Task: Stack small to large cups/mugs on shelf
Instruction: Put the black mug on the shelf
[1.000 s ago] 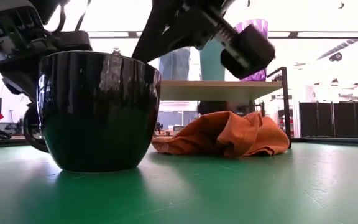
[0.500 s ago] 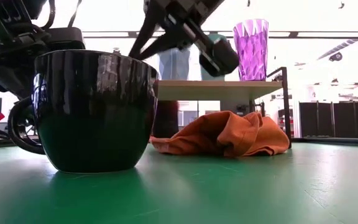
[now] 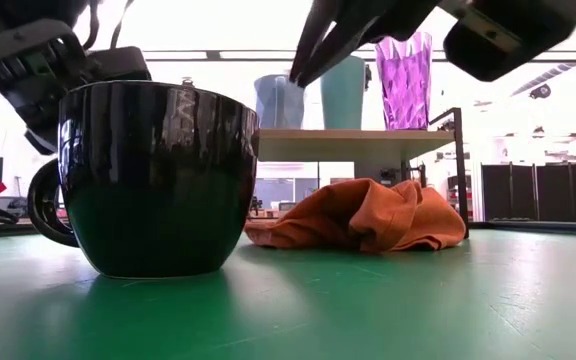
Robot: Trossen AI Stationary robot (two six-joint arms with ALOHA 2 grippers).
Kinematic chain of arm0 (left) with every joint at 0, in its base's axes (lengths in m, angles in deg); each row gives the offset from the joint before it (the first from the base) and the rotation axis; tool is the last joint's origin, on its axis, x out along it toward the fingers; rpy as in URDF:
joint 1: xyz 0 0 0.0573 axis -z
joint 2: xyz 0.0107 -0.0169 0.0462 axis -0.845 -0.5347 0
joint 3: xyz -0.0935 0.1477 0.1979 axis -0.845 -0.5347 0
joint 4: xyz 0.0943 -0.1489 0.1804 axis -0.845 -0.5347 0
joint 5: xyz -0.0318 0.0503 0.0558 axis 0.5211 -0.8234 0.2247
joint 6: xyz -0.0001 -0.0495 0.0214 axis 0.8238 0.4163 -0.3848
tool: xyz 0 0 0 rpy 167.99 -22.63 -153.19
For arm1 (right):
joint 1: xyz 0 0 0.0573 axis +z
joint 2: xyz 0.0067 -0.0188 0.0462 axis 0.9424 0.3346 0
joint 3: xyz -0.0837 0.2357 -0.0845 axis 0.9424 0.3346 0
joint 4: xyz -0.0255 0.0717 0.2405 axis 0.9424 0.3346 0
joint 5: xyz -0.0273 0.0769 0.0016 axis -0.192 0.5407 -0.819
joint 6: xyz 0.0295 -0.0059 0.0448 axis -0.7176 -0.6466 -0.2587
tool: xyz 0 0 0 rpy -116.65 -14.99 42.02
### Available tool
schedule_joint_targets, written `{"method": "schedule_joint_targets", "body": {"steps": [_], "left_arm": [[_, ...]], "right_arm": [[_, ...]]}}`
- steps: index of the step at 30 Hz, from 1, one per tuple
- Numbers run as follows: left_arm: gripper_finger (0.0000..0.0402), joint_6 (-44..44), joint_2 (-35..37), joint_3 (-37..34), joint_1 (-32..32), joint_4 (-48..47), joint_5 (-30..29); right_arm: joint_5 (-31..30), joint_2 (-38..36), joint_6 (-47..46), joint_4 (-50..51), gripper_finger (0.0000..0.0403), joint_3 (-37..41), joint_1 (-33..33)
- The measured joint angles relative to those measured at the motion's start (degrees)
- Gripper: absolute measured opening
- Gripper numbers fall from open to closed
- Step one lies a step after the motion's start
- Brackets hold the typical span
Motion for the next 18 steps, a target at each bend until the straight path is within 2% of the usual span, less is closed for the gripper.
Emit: {"method": "schedule_joint_targets", "body": {"steps": [7,13,18], "left_arm": [[0.0118,-1.1,0.0,0.0,-1.0,0.1,-0.2],[0.0118,1.1,0.0,-0.1,-0.8,-0.1,3.8],[0.0118,4.5,0.0,-0.1,1.0,0.5,4.5]], "right_arm": [[0.0,4.0,-2.3,-7.6,0.0009,0.0,0.3],[0.1,7.5,-1.7,-7.4,0.0009,-1.5,-0.6],[0.2,7.8,0.1,-6.2,0.0009,-1.5,-2.1]]}}
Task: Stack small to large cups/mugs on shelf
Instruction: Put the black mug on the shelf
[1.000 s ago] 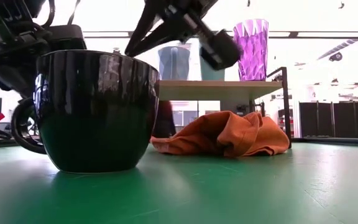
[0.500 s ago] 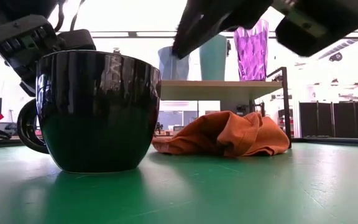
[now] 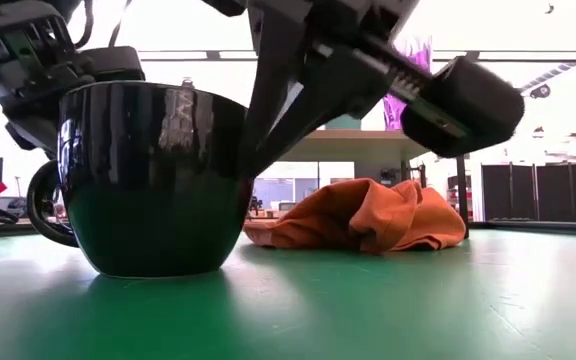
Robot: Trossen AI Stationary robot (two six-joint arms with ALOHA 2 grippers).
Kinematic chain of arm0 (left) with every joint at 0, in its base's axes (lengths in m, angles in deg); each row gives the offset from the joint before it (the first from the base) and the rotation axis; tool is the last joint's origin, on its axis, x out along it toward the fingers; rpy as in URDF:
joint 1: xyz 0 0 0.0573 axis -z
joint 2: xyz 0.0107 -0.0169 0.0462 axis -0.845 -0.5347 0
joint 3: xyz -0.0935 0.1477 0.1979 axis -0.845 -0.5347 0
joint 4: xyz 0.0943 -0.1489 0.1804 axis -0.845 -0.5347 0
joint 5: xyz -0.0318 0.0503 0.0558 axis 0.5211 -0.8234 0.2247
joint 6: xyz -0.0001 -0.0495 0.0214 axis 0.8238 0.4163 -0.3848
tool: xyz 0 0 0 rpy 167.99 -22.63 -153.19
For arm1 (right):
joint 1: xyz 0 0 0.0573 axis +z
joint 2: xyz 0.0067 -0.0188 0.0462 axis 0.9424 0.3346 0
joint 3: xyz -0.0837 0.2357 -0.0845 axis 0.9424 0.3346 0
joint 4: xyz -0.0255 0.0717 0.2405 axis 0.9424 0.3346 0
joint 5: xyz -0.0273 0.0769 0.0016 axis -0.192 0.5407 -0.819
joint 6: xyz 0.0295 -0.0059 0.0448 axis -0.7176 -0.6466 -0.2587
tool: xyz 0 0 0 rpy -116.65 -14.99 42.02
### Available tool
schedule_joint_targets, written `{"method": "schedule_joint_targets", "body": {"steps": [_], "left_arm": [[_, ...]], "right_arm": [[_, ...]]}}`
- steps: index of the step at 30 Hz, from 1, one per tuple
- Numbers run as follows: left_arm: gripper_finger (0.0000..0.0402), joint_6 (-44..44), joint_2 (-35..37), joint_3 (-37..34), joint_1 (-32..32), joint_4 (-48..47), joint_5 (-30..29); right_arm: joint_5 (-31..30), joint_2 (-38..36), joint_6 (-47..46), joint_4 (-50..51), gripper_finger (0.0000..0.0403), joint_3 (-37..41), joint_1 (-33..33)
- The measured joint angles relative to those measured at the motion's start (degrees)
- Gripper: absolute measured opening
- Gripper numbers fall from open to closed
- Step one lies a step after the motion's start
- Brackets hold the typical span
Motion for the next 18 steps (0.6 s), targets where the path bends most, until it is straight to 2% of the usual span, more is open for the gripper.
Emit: {"method": "schedule_joint_targets", "body": {"steps": [12,18], "left_arm": [[0.0118,5.7,0.0,-0.1,4.3,-0.3,1.4],[0.0118,7.1,-0.1,-0.1,5.8,0.1,-0.8]], "right_arm": [[0.1,-0.6,12.8,2.0,0.0009,0.2,-7.5],[0.4,-0.9,18.5,0.9,0.0009,-0.1,-10.9]]}}
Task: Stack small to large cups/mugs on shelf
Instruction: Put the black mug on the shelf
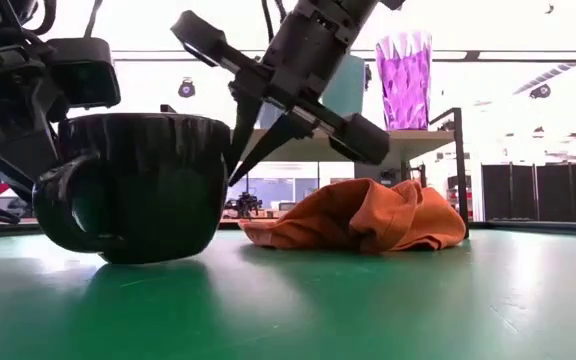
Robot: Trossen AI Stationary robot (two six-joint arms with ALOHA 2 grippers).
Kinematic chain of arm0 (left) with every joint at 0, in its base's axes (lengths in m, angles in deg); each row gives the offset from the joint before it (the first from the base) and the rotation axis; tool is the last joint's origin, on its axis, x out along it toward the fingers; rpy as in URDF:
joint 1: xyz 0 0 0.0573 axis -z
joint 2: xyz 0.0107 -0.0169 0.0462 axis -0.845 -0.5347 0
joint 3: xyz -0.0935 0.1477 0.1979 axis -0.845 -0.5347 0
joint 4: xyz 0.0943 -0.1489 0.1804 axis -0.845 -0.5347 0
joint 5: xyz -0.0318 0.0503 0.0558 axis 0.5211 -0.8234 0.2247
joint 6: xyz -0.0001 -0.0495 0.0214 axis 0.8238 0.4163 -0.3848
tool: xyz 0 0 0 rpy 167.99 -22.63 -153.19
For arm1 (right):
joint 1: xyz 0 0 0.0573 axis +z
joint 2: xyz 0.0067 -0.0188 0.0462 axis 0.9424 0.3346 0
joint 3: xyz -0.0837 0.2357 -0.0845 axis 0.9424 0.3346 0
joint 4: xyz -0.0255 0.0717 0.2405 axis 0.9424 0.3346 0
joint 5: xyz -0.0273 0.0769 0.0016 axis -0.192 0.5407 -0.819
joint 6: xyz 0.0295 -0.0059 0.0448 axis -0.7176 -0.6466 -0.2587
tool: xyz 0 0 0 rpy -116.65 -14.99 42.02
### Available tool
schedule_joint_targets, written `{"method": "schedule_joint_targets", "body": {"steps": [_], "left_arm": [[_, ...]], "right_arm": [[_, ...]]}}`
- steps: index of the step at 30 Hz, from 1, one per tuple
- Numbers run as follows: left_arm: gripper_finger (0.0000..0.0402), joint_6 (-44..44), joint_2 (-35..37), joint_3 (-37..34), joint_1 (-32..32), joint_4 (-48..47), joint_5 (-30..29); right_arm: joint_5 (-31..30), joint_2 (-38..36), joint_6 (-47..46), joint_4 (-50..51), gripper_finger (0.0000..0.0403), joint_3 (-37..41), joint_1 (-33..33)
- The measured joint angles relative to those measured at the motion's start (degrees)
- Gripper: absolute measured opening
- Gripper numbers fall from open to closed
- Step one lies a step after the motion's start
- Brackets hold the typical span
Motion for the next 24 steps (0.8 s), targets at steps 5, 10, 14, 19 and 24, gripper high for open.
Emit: {"method": "schedule_joint_targets", "body": {"steps": [5,10,14,19,24], "left_arm": [[0.0118,1.2,0.0,0.0,0.2,0.4,-0.9],[0.0118,1.1,0.0,0.2,0.2,1.0,-2.2],[0.0118,1.0,0.0,0.2,0.2,0.9,-2.8],[0.0118,0.8,0.0,0.2,0.1,0.9,-3.0],[0.0118,0.9,0.0,0.2,0.2,0.7,-3.0]], "right_arm": [[0.8,-0.2,3.0,1.2,0.0009,-0.7,-1.3],[0.8,-0.7,3.0,4.2,0.0009,-0.8,-1.1],[1.0,-0.7,2.9,5.1,0.0009,-0.8,-0.9],[1.0,-0.7,3.0,5.8,0.0009,-0.8,-0.9],[-0.1,-0.7,3.3,6.8,0.0013,-0.8,-1.3]]}}
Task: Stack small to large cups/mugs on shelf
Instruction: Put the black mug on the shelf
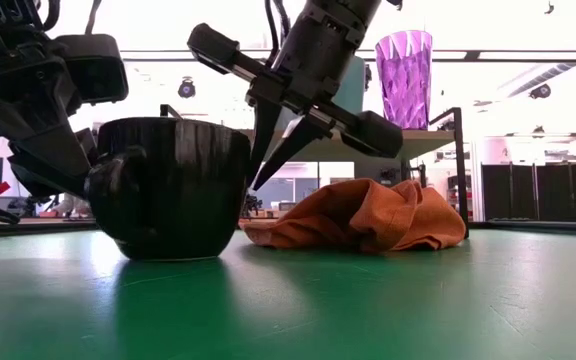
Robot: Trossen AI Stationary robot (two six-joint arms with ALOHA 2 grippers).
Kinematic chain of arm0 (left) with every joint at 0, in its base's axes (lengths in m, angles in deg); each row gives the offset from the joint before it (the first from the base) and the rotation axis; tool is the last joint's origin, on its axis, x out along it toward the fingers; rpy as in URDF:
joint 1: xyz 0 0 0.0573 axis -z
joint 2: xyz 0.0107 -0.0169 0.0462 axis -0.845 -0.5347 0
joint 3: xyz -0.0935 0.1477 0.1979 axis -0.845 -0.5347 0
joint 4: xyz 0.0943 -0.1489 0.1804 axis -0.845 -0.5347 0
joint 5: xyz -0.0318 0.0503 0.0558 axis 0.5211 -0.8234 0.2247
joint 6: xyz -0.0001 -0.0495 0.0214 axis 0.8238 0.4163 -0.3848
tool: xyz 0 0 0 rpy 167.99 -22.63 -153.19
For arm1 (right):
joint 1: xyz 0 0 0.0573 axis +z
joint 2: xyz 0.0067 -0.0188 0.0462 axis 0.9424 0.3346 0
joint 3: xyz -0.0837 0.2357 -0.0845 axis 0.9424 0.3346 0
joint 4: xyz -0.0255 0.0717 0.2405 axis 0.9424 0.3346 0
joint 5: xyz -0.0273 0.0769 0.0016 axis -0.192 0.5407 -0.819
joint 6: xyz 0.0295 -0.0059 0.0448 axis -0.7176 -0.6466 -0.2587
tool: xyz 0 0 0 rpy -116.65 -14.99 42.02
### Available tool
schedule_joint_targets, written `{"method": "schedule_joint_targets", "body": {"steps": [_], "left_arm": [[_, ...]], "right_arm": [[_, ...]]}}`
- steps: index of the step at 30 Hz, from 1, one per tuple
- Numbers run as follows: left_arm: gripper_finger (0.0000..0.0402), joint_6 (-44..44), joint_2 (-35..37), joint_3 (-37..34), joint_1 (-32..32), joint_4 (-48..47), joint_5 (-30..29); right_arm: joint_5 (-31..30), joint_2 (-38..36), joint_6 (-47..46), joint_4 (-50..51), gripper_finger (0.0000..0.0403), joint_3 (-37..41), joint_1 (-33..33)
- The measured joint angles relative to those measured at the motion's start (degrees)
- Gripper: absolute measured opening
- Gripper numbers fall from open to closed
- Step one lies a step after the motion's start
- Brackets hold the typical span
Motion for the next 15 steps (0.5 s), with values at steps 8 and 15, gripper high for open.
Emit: {"method": "schedule_joint_targets", "body": {"steps": [8,15], "left_arm": [[0.0118,1.0,0.0,0.0,0.0,-2.8,0.1],[0.0118,8.4,4.5,0.0,0.6,-10.6,-2.5]], "right_arm": [[-0.5,0.0,1.7,0.8,0.006,0.0,-0.8],[-0.4,0.0,1.9,3.3,0.0104,0.0,-0.8]]}}
